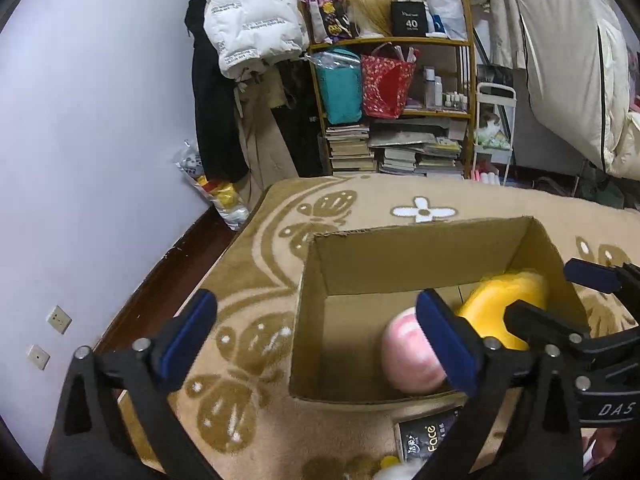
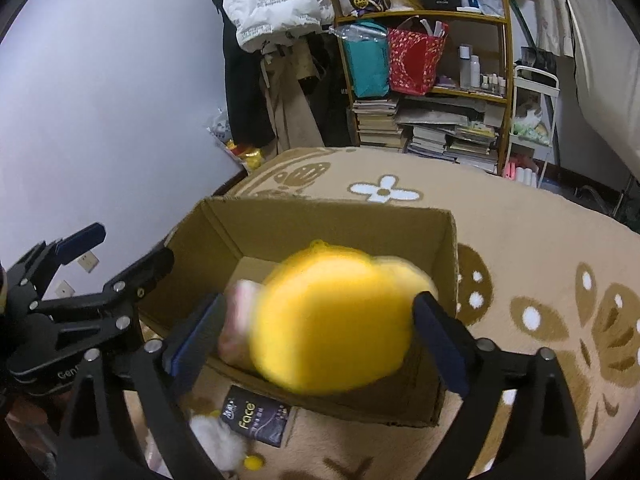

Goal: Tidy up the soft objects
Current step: 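Drop the swirl cushion into the box with the left tool while the right tool drops the yellow plush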

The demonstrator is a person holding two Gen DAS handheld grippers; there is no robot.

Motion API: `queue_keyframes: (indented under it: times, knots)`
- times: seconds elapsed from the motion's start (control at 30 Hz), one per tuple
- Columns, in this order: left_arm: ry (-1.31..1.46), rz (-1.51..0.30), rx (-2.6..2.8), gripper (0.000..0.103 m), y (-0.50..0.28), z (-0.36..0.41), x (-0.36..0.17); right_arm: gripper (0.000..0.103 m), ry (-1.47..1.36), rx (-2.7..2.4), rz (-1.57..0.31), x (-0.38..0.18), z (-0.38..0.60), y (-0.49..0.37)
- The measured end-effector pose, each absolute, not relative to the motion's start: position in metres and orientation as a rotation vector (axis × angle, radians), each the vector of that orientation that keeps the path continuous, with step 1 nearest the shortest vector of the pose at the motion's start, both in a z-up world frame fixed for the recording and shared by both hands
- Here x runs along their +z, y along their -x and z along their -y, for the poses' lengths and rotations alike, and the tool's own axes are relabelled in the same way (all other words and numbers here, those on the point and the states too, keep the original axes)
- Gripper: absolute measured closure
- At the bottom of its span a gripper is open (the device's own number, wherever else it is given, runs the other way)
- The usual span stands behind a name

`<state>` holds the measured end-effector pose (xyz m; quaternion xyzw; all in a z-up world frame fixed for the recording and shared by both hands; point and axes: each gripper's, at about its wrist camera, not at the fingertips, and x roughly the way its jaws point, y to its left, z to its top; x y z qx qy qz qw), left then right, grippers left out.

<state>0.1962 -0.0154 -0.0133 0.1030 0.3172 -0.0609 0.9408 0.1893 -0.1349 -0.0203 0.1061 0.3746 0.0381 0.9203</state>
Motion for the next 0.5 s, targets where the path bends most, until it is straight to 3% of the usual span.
queue_keyframes:
  times: [0.5]
  knots:
    - [-0.185,-0.668,-0.063,0.002,-0.155,-0.018,0.016,0.000,-0.172,0.059,-0.736,0.017,0.130,-0.159]
